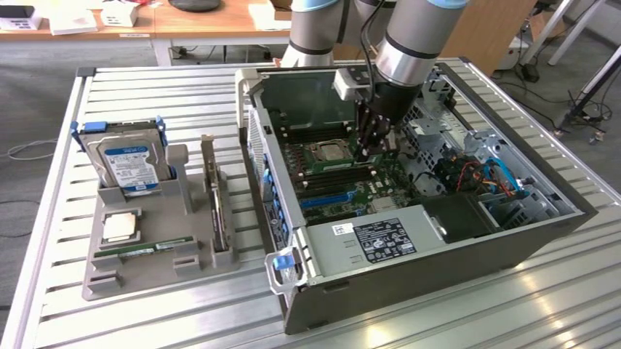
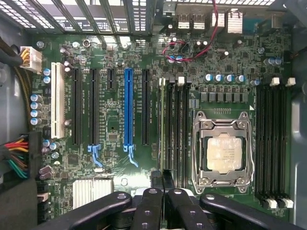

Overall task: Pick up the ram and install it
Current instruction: 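Insert the ram into the slot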

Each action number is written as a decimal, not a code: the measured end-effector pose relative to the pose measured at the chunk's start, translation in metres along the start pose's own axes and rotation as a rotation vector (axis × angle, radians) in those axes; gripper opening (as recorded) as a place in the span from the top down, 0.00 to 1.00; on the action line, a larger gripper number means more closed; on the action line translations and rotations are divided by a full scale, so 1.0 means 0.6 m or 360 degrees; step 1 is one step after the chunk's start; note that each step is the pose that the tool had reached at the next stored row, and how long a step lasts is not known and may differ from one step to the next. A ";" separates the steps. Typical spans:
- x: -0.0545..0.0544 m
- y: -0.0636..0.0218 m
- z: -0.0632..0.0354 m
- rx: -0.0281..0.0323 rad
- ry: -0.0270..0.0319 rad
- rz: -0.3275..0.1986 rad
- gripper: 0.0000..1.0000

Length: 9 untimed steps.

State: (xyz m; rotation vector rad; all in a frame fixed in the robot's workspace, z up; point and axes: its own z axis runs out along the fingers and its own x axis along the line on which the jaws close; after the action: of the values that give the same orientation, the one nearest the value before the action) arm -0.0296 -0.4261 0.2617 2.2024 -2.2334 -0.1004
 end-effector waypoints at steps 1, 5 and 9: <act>0.000 0.000 0.002 0.00000 0.00002 0.0000 0.88; 0.000 0.000 0.005 -0.00001 0.00003 0.0000 0.88; 0.000 0.000 0.009 0.00001 -0.00001 0.0000 0.88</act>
State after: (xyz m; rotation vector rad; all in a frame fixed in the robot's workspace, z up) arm -0.0296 -0.4260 0.2564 2.2024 -2.2335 -0.1004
